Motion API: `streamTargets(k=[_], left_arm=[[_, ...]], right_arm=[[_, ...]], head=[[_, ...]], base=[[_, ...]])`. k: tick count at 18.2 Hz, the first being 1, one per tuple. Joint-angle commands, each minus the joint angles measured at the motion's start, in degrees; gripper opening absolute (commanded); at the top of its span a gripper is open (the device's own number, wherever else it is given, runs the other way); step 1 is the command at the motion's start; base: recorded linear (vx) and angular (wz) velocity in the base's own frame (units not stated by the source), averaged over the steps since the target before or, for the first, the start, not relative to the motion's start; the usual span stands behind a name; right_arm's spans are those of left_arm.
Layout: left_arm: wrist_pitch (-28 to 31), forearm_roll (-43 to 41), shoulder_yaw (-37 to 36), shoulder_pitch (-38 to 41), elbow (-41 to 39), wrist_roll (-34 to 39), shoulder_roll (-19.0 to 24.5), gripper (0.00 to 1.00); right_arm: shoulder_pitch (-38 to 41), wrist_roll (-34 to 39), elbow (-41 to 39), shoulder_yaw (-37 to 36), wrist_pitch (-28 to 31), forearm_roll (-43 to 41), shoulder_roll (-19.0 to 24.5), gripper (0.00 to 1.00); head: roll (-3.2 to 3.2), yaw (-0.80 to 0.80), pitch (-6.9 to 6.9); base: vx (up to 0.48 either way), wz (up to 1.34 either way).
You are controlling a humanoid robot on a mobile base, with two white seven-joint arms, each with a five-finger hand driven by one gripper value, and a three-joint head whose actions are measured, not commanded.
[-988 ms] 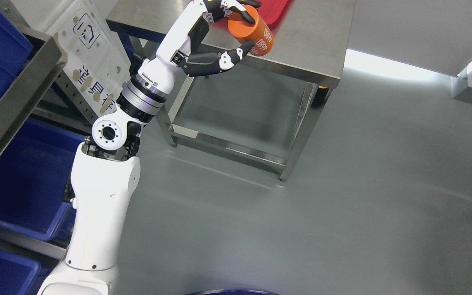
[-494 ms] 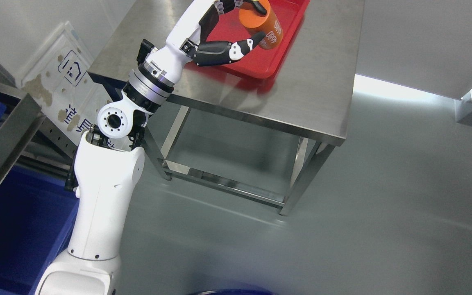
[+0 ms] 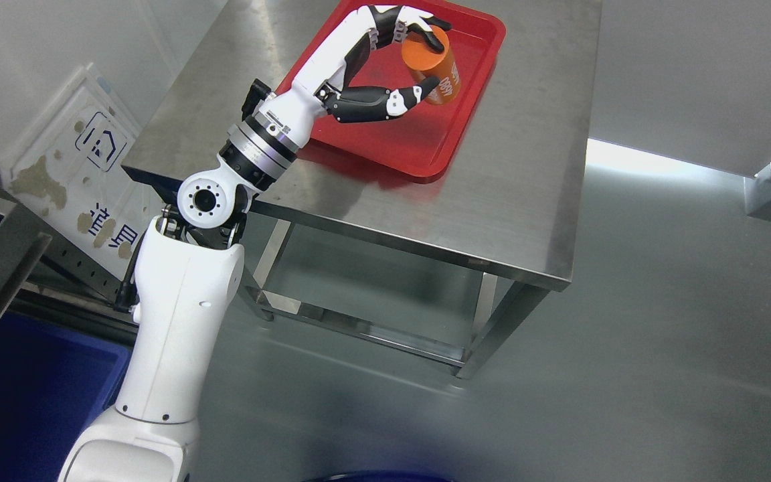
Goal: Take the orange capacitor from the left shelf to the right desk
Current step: 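Lower the capacitor into the red tray and open the left hand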
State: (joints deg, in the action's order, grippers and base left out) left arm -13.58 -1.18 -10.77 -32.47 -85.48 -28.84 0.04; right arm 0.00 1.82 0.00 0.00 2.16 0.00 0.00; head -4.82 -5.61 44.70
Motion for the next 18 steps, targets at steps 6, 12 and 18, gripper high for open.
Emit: streamTargets(k=[6,12,18], left_arm=[[0.2,-4.0,3.6,-1.3,8.2,-0.1,1.0,0.04],[0.2,-3.9,4.9,-5.8,8.1,3.1,1.0,0.54],[-0.4,-3.8,4.7,-6.2,7.7,3.2,1.0,0.93]], right_arm=[[0.8,0.0,-1.9,-0.6,0.0,0.0,-1.0,1.0],[0.8,0.0,-1.9,-0.6,0.0,0.0,-1.0,1.0],[0.8,0.0,-1.9,-0.6,0.0,0.0,-1.0,1.0]], head=[[0.0,0.0,0.0],[0.0,0.0,0.0],[0.0,0.0,0.0]], base=[[0.017,0.0],[-0.014,0.0],[0.0,0.0]])
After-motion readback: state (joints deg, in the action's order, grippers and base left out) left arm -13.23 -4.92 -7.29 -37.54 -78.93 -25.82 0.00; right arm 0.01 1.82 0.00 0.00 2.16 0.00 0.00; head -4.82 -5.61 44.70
